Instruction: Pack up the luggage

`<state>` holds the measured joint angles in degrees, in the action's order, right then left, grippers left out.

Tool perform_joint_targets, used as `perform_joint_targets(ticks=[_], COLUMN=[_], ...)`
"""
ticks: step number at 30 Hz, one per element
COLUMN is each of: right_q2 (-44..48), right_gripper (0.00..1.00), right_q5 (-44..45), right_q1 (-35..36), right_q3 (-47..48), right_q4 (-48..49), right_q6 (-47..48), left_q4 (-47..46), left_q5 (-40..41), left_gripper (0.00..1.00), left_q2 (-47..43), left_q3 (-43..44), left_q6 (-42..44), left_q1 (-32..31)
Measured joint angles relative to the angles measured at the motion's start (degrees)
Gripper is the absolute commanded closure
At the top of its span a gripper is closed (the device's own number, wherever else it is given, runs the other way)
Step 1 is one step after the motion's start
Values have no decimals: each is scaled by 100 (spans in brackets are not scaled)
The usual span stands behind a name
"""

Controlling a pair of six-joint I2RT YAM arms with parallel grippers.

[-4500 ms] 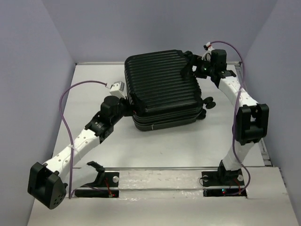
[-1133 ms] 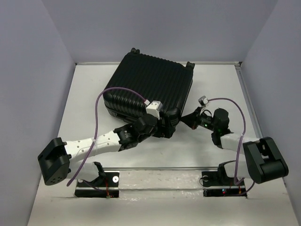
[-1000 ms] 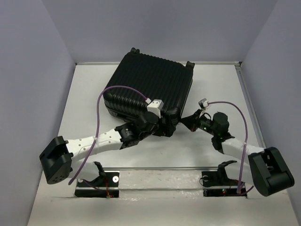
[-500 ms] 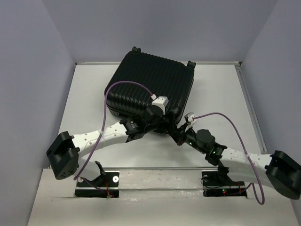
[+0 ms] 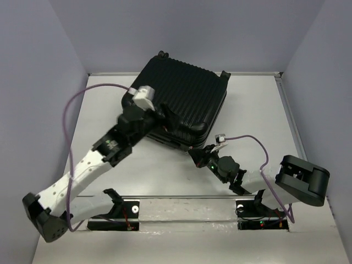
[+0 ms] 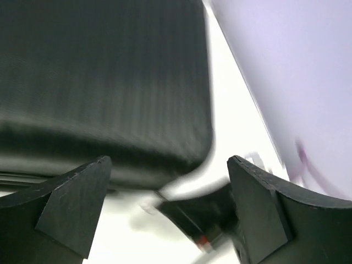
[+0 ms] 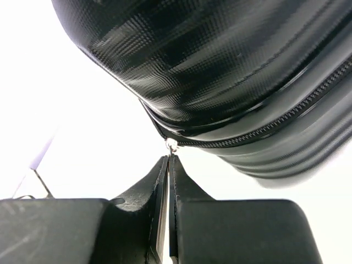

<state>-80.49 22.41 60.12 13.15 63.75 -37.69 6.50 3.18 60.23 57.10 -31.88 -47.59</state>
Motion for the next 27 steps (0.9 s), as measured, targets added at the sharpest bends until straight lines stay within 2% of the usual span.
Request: perform_joint_targets(ticks=[1,2,4,6,10,13,17,23,27], right_q2=[52,140,284,385,581,745,872,772,623], right_gripper=[93,93,93,93,93,93,93,93,93], right_q5=[61,107,173,214,245,245,243,203,136], right_q1=[2,2,7,9,26,31,33,35,35], right_q3=[-7,-7,-7,-7,-7,0,37,127,221], right_q4=[-76,-153,-304,-439,-717,-933,-1150,-1239,-1244], right_q6=[-28,-37,-52,-52,-37,13,114,216,236], left_q4=[140,313,422,437,404,476,267,214,-184], left_q5=[48,153,208,50,-348,-664,-1646,-2570,-3333], left_gripper=[1,1,1,1,1,1,1,1,1], left_q2=[-216,-461,-472,-334,299,1309,2402,2990,3569], left_q3=[111,378,708,990,1014,1141,1296,1965,2039], left_q6=[72,184,341,503,708,881,990,1274,1176], left_q1=[317,1005,1904,3073,4378,4719,4863,4957,4927])
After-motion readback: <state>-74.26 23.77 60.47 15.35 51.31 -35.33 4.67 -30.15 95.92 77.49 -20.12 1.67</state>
